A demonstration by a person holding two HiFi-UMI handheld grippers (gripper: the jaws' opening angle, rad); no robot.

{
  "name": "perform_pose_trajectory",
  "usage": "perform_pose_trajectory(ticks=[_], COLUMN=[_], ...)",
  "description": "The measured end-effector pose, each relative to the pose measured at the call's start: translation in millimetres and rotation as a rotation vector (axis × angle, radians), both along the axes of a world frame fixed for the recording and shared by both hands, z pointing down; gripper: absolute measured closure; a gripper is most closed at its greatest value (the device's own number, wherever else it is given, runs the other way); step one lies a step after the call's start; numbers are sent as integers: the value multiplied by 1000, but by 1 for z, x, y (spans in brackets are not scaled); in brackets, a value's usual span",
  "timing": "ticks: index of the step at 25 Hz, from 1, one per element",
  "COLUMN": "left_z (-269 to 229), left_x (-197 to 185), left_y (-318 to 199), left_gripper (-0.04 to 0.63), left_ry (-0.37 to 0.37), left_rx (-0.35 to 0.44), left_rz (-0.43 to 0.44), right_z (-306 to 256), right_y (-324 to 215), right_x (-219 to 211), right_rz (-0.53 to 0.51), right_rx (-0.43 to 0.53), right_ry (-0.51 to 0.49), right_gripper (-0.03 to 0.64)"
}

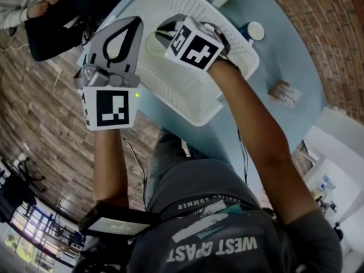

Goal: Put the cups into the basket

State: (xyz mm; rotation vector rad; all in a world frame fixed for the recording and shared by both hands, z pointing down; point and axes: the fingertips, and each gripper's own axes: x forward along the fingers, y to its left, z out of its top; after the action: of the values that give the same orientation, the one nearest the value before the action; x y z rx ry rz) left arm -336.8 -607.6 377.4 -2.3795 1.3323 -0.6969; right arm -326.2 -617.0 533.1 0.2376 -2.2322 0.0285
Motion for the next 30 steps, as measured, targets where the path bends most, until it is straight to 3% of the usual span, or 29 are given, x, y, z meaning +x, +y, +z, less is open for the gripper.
perform_pose_trajectory(ticks=[21, 30], left_z=[4, -7], left_x=[-6, -7], left_y=[6, 12], left_gripper=[594, 594], left_ry=[10, 10], left_rx=[1, 20], left_rz=[-6, -12], right_z=[73, 67], right_y=[20, 22], right_x=[-2, 0], right_rz=[-13, -21], right_rx=[-130, -100], right_ry=[125, 144], right_gripper=[580, 578])
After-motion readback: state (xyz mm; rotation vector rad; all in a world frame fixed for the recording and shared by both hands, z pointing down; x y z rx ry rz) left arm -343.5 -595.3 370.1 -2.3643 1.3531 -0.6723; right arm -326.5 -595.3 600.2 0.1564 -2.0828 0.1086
